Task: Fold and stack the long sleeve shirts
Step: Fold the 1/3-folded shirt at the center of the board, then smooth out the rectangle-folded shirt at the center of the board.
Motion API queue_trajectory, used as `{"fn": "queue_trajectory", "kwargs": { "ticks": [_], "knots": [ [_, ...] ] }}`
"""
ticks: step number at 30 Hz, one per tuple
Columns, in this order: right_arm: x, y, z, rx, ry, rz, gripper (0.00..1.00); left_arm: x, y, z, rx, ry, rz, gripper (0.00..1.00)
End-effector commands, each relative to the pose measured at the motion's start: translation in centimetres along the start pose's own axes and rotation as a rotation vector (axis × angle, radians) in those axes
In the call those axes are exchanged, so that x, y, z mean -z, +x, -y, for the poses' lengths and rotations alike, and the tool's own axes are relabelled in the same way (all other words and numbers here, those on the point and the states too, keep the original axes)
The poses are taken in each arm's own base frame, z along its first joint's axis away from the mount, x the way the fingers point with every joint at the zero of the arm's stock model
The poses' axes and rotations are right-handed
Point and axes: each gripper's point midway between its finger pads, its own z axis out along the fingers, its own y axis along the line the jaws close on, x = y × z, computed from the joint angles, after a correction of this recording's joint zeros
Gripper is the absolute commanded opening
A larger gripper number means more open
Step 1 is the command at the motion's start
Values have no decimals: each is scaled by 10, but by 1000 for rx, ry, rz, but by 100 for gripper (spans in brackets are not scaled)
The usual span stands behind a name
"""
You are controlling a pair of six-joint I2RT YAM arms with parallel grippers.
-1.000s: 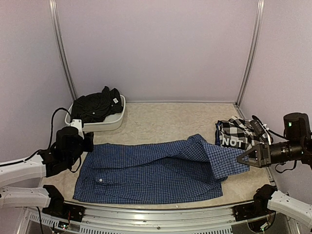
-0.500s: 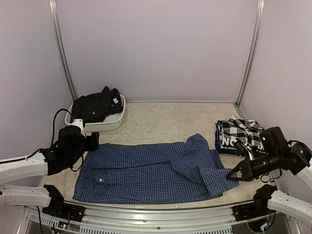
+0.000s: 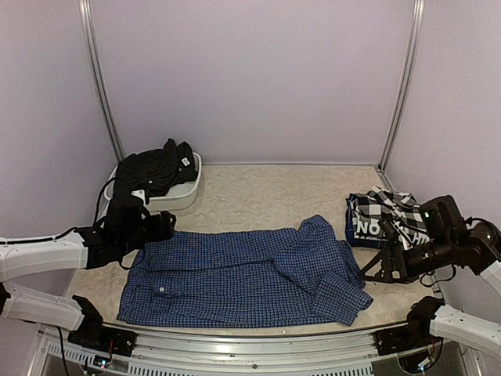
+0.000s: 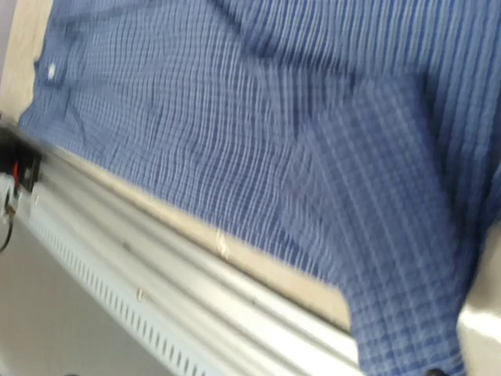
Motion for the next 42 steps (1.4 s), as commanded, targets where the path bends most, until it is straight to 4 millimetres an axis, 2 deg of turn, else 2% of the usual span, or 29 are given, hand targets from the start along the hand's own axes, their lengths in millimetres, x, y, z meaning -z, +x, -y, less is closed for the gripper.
{"fn": "queue_trajectory", "kwargs": {
  "ticks": [1, 3, 11, 13, 18, 24, 28, 33, 35, 38, 42],
  "knots": [
    [12, -47, -3, 71, 98, 141, 90, -5, 23, 16, 82, 86, -129, 81],
    [3, -67, 2, 90, 144, 163, 88, -6, 29, 18, 90, 101, -153, 81],
    [-65, -156, 35, 217, 344, 159, 80, -1, 45, 21, 116, 142, -209, 82],
    [-77, -178, 37, 242, 352, 163, 76, 0, 46, 21, 121, 148, -209, 82],
    [-107, -203, 69, 230, 388, 107, 70, 1, 45, 18, 109, 142, -207, 82],
    [-132, -213, 111, 200, 407, 46, 65, 1, 38, 14, 104, 137, -188, 82],
    [-143, -215, 126, 178, 371, 28, 59, -1, 38, 12, 100, 135, -192, 82],
    [-156, -210, 133, 156, 319, 0, 46, -3, 39, 9, 102, 129, -201, 82],
    [-158, -209, 131, 154, 294, -4, 37, -4, 40, 6, 106, 122, -204, 82],
    [-159, -207, 127, 150, 267, -4, 25, -4, 43, 3, 112, 116, -212, 82],
    [-156, -203, 124, 143, 254, 0, 14, -4, 48, 0, 136, 112, -224, 82]
  ]
}}
